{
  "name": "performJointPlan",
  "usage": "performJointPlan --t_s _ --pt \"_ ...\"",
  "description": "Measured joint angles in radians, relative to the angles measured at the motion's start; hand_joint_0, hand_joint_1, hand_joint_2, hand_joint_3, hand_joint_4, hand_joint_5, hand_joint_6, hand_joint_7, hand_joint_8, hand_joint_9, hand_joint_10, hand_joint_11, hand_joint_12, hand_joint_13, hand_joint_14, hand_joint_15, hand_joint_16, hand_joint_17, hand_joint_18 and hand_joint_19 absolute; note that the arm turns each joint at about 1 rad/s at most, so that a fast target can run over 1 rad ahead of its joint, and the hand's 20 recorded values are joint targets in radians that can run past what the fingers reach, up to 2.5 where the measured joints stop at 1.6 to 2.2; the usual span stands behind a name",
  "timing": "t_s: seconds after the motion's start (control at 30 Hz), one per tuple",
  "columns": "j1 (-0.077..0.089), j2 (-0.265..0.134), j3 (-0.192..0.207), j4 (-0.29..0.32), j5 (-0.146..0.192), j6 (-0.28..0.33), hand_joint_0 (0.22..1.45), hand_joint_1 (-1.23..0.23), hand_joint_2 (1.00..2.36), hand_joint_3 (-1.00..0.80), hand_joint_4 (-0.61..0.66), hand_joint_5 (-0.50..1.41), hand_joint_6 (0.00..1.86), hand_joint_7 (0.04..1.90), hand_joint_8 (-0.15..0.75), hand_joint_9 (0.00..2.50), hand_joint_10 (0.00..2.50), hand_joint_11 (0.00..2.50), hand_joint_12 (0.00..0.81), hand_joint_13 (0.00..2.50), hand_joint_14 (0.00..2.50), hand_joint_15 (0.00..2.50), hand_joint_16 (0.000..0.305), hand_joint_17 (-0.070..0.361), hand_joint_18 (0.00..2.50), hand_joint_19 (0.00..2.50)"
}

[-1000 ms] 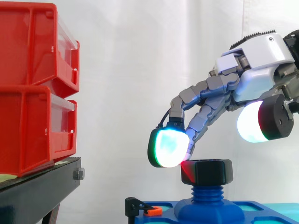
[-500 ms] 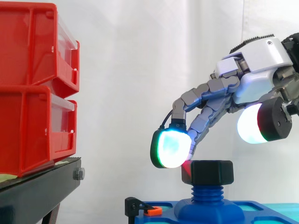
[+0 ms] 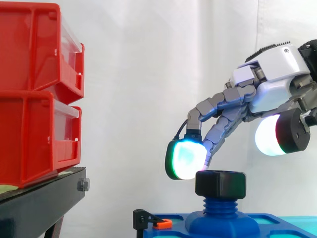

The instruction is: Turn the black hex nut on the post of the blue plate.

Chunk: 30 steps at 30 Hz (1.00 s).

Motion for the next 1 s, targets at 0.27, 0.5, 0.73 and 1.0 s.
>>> performJointPlan --t_s 0.27,0.5,0.73,1.0 --pt "-0.013 0.000 0.002 -0.017 -0.014 -0.013 0.46 -0.52 1.00 -0.50 0.17 -0.19 0.50 1.01 0.193 0.51 0.01 0.26 0.325 0.58 0.01 0.30 0.043 0.098 0.35 0.31" --pt "-0.019 0.000 0.003 -0.023 -0.021 -0.015 0.46 -0.52 1.00 -0.50 0.17 -0.19 0.50 1.01 0.191 0.50 0.01 0.26 0.323 0.58 0.01 0.30 0.043 0.098 0.35 0.32" --pt "-0.024 0.001 0.007 -0.034 -0.031 -0.016 0.46 -0.52 1.00 -0.50 0.17 -0.19 0.50 1.01 0.192 0.50 0.01 0.26 0.323 0.58 0.01 0.31 0.044 0.098 0.36 0.32" --pt "-0.026 0.001 0.026 -0.067 -0.034 -0.024 0.46 -0.52 1.00 -0.50 0.17 -0.18 0.50 1.02 0.189 0.50 0.01 0.26 0.324 0.59 0.01 0.31 0.044 0.098 0.36 0.32"
